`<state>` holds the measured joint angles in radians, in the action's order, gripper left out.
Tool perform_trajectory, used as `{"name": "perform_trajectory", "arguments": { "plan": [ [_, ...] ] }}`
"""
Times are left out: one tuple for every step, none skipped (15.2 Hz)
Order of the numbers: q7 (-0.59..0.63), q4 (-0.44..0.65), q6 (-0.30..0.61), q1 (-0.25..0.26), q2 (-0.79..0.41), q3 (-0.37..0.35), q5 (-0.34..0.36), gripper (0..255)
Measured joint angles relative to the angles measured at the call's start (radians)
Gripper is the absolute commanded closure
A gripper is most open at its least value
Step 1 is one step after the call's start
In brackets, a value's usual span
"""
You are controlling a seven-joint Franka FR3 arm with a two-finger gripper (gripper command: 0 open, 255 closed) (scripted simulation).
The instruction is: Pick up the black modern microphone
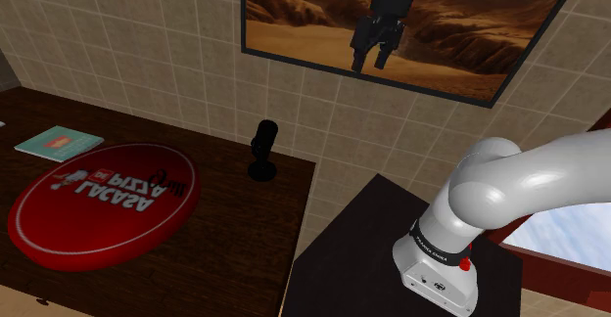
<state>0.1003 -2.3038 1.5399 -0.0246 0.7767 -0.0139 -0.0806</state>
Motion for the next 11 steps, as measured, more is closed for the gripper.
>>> {"name": "perform_trajectory", "arguments": {
  "plan": [
    [0.000,0.000,0.000,0.000,0.000,0.000,0.000,0],
    [0.000,-0.011,0.018,0.000,-0.006,-0.002,-0.001,0],
    [-0.002,-0.022,0.048,0.000,-0.022,-0.002,0.000,0],
    [-0.004,-0.040,0.081,-0.001,-0.033,-0.003,0.000,0],
    [-0.006,-0.057,0.117,-0.002,-0.047,-0.004,0.001,0],
    [-0.011,-0.077,0.155,-0.003,-0.060,-0.002,0.002,0],
    [-0.011,-0.096,0.196,-0.003,-0.078,-0.006,0.000,0],
    [-0.011,-0.104,0.237,-0.002,-0.104,-0.009,0.000,0],
    [-0.013,-0.121,0.271,-0.003,-0.117,-0.009,0.000,0],
    [-0.016,-0.125,0.308,-0.004,-0.145,-0.009,0.001,0],
    [-0.017,-0.138,0.350,-0.004,-0.169,-0.011,0.000,0]
  ]
}}
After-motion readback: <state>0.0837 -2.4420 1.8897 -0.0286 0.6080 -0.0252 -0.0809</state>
